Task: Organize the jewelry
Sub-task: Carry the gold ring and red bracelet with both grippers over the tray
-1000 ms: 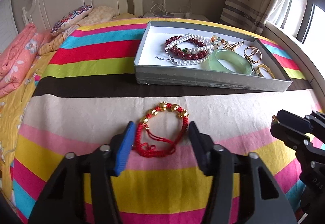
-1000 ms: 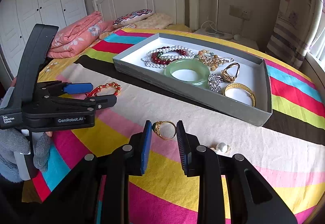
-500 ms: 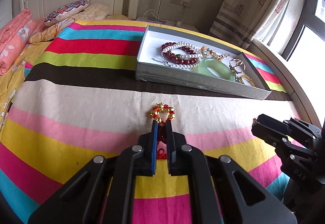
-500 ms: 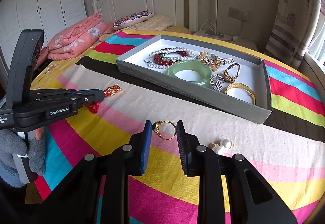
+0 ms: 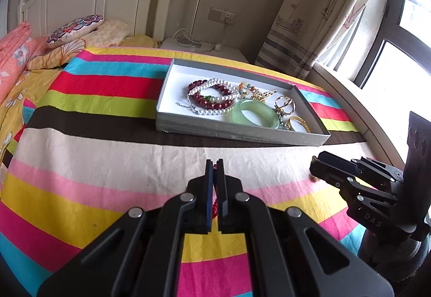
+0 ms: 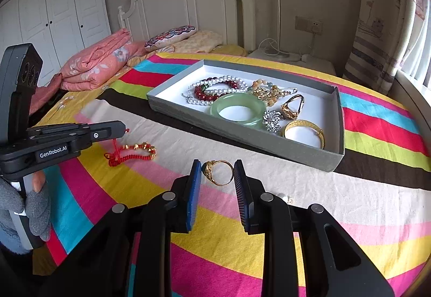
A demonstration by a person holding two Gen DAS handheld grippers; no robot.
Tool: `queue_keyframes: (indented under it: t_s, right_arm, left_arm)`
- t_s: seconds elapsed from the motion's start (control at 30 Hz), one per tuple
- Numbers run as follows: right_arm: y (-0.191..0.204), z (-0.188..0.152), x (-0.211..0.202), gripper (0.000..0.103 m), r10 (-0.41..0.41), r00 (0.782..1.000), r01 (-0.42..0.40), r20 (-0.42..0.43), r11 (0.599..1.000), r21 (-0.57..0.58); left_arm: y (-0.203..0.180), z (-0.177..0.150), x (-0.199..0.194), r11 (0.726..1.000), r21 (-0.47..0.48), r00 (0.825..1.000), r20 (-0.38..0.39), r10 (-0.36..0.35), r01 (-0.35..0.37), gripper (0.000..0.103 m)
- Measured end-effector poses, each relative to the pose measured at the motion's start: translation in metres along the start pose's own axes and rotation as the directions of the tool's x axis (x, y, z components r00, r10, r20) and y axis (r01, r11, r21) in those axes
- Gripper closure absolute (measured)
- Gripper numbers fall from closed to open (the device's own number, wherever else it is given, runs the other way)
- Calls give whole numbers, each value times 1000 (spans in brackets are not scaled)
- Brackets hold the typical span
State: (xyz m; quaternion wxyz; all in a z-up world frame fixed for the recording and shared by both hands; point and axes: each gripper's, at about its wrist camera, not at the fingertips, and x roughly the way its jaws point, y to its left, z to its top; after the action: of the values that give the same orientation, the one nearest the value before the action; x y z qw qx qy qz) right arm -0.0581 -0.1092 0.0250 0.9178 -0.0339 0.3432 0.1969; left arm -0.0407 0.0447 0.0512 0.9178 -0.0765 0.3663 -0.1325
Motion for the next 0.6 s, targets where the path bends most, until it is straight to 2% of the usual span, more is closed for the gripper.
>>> queue_keyframes:
  t_s: [0.2,0.33,0.4,0.53,0.57,0.6]
  right_arm:
    - [-9,9,-9,77,-18,999,17,47,1000,12]
    - [-19,12,-18,77,-12,997,10,73,999,32]
    - [-22,11,-21,77,-9,997,6,79,999,39]
    - [-27,10,-24,77,-2,996,-2,87,999,52]
    - [-28,10,-24,77,-1,996,-4,88,999,53]
    - [-28,10,-24,77,0,996,-5,88,999,54]
  left_arm:
    - [-11,21,-3,999,35,1000,26,12,-13,102]
    - [-5,22,-2,1000,23,1000,-11,-15,15,100]
    - [-3,14,6,999,41,999,-49,2,0,90]
    - [4,-1,21,999,30,995,-101,22,-19,90]
    - [5,-5,23,999,33,994,-108,26,-23,85]
    - [3,-7,24,999,44,993,-114,31,-26,63]
